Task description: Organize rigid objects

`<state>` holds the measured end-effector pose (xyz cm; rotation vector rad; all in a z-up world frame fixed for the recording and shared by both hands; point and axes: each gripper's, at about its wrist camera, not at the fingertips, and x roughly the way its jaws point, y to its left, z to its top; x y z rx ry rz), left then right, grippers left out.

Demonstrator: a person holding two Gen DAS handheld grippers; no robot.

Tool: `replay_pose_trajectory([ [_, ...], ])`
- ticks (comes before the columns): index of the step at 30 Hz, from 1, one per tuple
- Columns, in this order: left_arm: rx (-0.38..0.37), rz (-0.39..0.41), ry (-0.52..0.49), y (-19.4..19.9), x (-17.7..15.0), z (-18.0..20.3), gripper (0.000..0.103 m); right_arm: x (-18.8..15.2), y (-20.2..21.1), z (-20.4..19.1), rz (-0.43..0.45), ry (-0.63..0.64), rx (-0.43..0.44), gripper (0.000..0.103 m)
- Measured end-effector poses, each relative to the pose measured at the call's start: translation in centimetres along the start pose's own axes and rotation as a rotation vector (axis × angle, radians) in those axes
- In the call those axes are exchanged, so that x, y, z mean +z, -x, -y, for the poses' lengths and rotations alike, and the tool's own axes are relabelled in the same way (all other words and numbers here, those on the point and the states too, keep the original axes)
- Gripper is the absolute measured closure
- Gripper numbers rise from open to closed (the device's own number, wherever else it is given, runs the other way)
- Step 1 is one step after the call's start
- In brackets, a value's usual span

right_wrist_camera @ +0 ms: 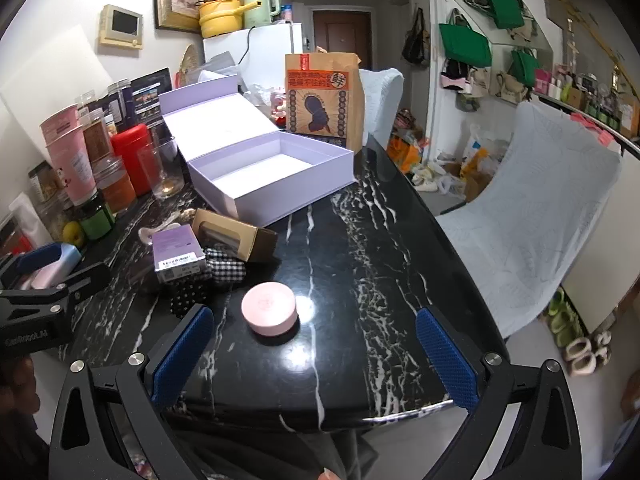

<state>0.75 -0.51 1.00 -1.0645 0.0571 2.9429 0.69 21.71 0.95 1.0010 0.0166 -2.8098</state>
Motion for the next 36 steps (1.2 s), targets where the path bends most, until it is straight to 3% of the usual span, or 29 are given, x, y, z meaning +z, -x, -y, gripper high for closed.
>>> replay_pose_trajectory([
  [36,-0.027,0.005,0.003,-0.55,-0.51,-0.13,0.000,-0.60,-0.50,-0.58,0.008,0.032,0.019,0.000],
])
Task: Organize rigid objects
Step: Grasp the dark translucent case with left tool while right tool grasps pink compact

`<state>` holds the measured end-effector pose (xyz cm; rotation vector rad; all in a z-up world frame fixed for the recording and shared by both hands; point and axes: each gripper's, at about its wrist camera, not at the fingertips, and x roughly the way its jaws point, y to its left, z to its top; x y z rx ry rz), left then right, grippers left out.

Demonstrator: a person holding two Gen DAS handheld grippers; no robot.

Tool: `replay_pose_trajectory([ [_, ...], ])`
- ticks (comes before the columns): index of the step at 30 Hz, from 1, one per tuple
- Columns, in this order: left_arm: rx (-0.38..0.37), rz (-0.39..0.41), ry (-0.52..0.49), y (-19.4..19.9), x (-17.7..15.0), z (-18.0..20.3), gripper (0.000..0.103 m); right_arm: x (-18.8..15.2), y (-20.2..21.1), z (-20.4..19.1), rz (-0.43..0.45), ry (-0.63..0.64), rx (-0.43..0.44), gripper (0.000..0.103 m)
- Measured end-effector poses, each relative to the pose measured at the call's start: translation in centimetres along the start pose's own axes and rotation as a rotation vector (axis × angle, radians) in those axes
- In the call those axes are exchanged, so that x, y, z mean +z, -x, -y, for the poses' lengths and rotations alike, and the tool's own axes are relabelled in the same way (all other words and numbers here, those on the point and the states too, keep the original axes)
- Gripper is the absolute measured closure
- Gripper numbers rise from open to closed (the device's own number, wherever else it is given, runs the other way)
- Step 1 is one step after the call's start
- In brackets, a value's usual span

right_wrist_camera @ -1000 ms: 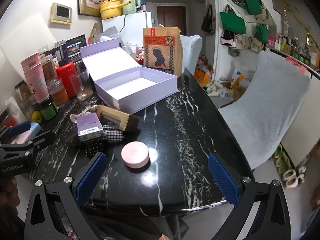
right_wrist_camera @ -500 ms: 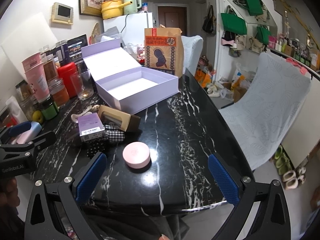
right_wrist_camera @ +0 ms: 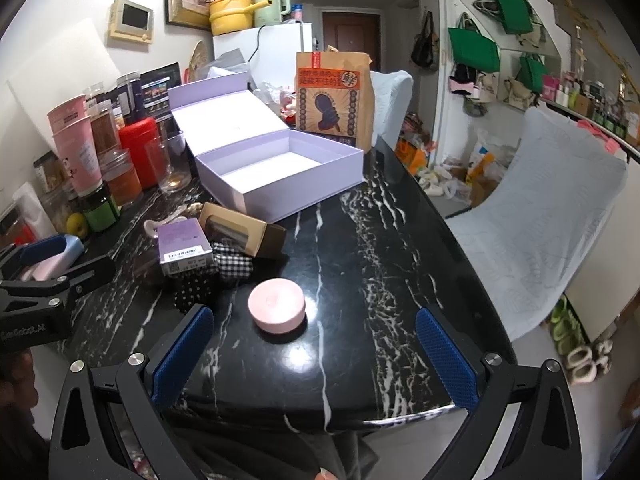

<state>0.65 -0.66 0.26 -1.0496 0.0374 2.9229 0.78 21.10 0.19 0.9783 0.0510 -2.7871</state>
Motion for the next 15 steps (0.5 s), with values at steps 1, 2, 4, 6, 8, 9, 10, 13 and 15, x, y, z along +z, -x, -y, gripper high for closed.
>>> replay_pose_trajectory([
  [1,-0.004,-0.006,0.001,-0.3,-0.1,0.0,0.000,-0.1,-0.1,0.0,-0.002,0.001,0.004,0.000],
  [2,-0.007,-0.011,0.002,-0.5,-0.2,0.0,0.000,-0.2,-0.3,0.0,-0.003,0.003,0.009,0.000],
  [4,-0.011,-0.023,0.007,-0.9,-0.5,-0.1,0.000,-0.4,-0.6,-0.1,-0.005,0.008,0.013,0.000],
  [6,-0.018,-0.032,0.012,-1.4,-0.7,-0.2,0.000,-0.7,-1.0,-0.2,-0.009,0.010,0.014,0.000],
  [8,-0.028,-0.038,0.018,-2.0,-1.0,-0.3,0.000,-1.0,-1.4,-0.2,-0.010,0.006,0.018,0.000],
  [9,-0.034,-0.038,0.020,-2.2,-1.1,-0.3,0.000,-1.1,-1.6,-0.1,-0.011,0.000,0.025,0.000],
  [10,-0.045,-0.040,0.025,-2.6,-1.2,-0.3,0.000,-1.3,-2.0,-0.1,-0.015,-0.011,0.045,0.000],
  [13,-0.081,-0.055,0.040,-3.6,-1.5,-0.4,0.000,-1.7,-2.8,0.1,-0.027,-0.037,0.095,0.000],
  [15,-0.092,-0.070,0.048,-4.2,-1.7,-0.4,0.000,-2.0,-3.3,0.1,-0.031,-0.049,0.101,0.000],
])
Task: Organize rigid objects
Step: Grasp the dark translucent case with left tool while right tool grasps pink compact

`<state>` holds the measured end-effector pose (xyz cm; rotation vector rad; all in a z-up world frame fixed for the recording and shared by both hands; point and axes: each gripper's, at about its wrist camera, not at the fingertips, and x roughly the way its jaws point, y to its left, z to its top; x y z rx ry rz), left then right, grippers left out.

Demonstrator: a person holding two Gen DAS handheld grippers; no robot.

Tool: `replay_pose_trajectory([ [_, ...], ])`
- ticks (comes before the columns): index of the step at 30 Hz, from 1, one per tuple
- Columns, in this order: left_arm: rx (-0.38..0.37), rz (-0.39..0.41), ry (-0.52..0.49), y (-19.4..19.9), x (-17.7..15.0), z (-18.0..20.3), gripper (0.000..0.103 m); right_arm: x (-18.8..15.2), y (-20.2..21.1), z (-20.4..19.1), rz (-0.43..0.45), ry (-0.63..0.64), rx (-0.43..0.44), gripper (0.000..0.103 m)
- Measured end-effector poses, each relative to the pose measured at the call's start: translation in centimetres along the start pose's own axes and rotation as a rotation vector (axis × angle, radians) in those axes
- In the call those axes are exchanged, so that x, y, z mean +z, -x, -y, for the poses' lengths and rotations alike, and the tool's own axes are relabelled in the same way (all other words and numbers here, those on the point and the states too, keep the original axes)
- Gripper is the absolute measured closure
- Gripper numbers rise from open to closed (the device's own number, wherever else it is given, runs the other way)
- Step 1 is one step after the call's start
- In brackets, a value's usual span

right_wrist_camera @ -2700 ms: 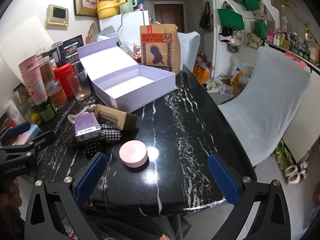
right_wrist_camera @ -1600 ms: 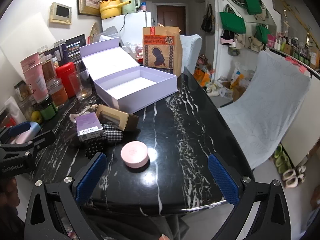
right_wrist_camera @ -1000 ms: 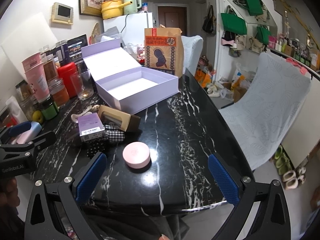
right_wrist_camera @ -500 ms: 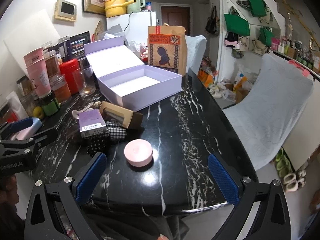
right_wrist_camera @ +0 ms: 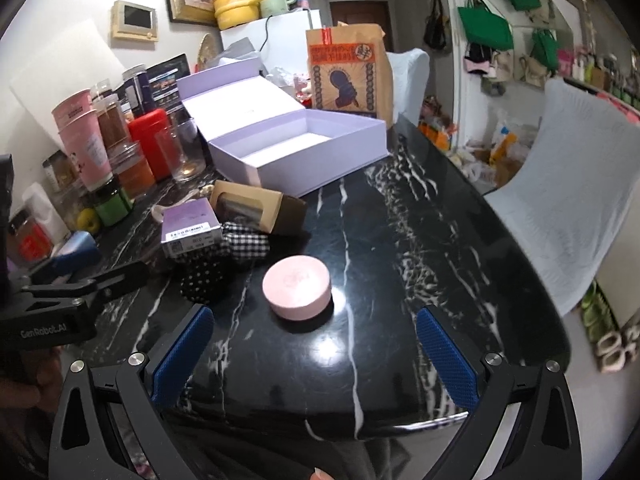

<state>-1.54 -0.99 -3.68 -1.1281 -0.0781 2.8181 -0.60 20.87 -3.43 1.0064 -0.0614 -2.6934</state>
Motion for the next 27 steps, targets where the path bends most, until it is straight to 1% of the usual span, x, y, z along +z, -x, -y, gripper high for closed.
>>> replay_pose_trajectory([
  [5,-0.007,-0.005,0.020,-1.1,-0.3,-0.8,0.000,-0.4,-1.1,-0.1,-0.003,0.005,-0.005,0.000],
  [11,-0.007,0.020,0.021,-1.6,0.6,-2.5,0.001,-0.5,-2.5,-0.3,-0.005,0.015,0.008,0.000],
  [14,-0.023,0.011,0.015,-2.5,1.0,-3.3,0.006,-0.3,-3.2,-0.6,-0.001,0.035,-0.001,0.000],
  [17,-0.045,-0.003,0.010,-3.5,1.0,-3.7,0.017,-0.1,-3.9,-0.6,-0.004,0.040,-0.008,0.000],
  [18,-0.048,-0.008,0.008,-3.7,1.0,-3.7,0.026,0.0,-4.2,-0.6,-0.008,0.039,-0.007,0.001],
  [19,-0.050,-0.014,0.001,-4.2,1.0,-3.8,0.033,0.0,-4.3,-0.5,-0.012,0.038,-0.005,0.003],
  [21,-0.054,-0.021,-0.019,-4.6,1.0,-3.7,0.041,0.1,-4.8,-0.3,-0.018,0.032,0.008,0.006],
  [24,-0.057,-0.003,-0.081,-4.9,0.8,-3.1,0.043,0.2,-5.3,-0.3,-0.025,0.035,0.013,0.006],
  [27,-0.054,0.005,-0.134,-4.9,0.9,-2.5,0.043,0.3,-5.7,-0.4,-0.027,0.042,0.012,0.010],
])
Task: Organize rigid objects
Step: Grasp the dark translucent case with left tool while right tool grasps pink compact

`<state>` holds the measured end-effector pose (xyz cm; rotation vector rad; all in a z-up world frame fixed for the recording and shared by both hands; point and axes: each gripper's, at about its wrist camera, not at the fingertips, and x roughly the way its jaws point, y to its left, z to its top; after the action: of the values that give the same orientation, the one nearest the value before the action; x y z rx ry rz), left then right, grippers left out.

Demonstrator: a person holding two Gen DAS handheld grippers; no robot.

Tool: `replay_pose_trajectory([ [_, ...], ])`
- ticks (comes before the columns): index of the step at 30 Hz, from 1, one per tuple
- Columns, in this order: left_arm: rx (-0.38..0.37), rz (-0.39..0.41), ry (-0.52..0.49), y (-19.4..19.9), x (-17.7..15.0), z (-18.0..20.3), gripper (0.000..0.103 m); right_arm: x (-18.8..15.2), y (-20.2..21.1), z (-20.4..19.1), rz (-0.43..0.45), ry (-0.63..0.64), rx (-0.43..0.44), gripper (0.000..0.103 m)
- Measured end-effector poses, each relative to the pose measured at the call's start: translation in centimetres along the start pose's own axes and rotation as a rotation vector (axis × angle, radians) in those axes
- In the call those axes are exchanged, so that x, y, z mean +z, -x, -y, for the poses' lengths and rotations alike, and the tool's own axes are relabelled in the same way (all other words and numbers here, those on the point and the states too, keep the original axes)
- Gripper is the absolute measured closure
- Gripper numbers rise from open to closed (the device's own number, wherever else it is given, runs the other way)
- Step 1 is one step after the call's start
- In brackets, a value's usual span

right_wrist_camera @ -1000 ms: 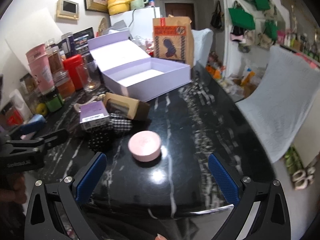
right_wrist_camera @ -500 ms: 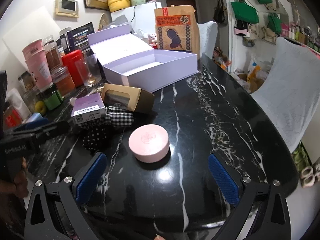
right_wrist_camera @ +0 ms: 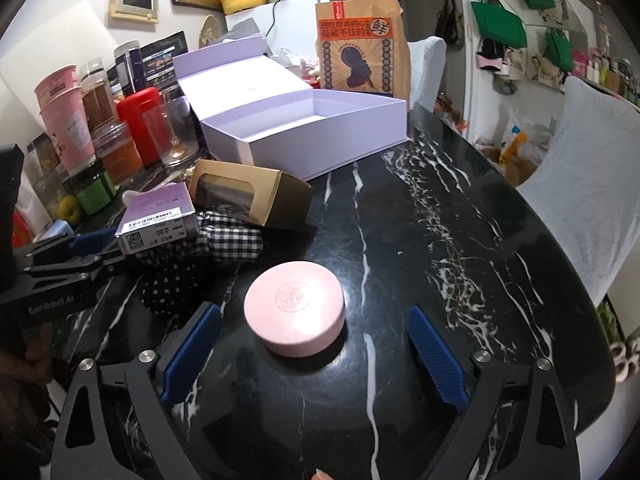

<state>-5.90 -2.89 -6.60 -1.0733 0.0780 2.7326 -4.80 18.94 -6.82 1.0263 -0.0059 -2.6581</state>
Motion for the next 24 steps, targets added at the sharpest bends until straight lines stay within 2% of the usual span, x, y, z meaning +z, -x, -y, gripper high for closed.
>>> replay_pose_trajectory([
  [6,0.006,-0.033,-0.026,-0.6,0.3,0.3,0.045,-0.2,-0.4,-0.4,-0.002,0.015,0.001,0.019],
  [8,0.003,-0.036,-0.022,-0.6,0.3,0.2,0.046,-0.2,-0.4,-0.3,0.006,0.010,-0.001,0.033],
  [10,-0.003,-0.035,-0.012,-0.4,0.2,0.1,0.048,0.0,-0.4,-0.1,0.011,0.006,0.001,0.041],
  [11,-0.008,-0.037,0.006,-0.4,0.1,-0.1,0.049,0.0,-0.4,-0.1,0.012,0.004,0.010,0.051],
  [16,-0.044,-0.035,0.035,0.2,-0.1,-0.4,0.054,-0.1,0.0,0.2,0.018,-0.009,0.007,0.052],
  [24,-0.092,-0.035,0.073,1.7,-1.4,-0.7,0.056,-0.5,0.7,0.3,0.019,-0.005,0.013,0.052],
])
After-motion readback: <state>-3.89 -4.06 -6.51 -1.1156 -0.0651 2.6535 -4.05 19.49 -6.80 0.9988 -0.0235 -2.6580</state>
